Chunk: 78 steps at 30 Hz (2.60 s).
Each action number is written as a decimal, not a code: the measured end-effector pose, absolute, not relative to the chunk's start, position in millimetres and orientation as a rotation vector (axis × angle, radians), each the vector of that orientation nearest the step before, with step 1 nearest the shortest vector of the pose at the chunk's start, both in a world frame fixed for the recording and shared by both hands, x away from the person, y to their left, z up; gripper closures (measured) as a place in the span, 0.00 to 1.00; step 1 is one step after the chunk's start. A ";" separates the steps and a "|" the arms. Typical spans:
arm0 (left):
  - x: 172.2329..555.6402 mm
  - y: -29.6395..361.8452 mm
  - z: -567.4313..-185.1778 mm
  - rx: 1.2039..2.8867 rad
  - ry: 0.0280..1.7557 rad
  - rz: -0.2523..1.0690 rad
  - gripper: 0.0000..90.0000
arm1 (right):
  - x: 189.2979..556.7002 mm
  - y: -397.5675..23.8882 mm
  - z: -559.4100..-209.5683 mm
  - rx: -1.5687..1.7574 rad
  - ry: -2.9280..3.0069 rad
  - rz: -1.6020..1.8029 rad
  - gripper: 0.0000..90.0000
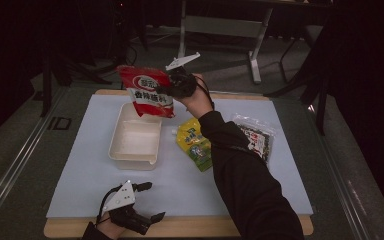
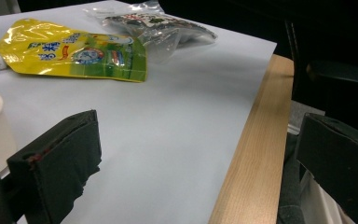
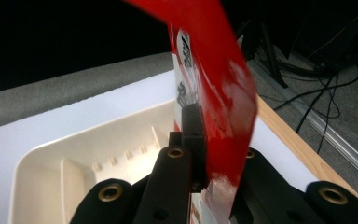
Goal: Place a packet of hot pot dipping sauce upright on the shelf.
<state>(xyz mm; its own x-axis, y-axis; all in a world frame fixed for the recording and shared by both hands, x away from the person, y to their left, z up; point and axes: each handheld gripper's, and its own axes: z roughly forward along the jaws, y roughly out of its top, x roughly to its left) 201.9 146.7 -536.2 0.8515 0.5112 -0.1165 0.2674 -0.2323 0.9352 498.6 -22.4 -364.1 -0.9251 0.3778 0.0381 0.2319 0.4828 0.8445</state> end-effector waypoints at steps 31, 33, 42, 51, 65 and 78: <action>198.3 152.2 -538.5 1.821 0.602 0.241 0.01 | 526.2 24.3 -421.7 0.597 2.609 1.445 1.00; 198.4 151.2 -538.7 1.825 0.600 0.238 0.02 | 524.9 24.4 -421.9 0.591 2.605 1.439 1.00; 199.6 148.7 -539.7 1.840 0.588 0.231 0.01 | 517.0 27.4 -419.4 0.587 2.614 1.453 1.00; 199.9 147.9 -539.8 1.842 0.583 0.224 0.01 | 517.3 27.6 -425.5 0.630 2.639 1.465 0.99; 201.2 147.1 -540.1 1.849 0.576 0.221 0.01 | 523.3 16.6 -445.4 0.759 2.637 1.451 0.98; 202.5 143.3 -539.3 1.852 0.563 0.215 0.01 | 510.5 -16.8 -428.8 0.721 2.591 1.416 0.80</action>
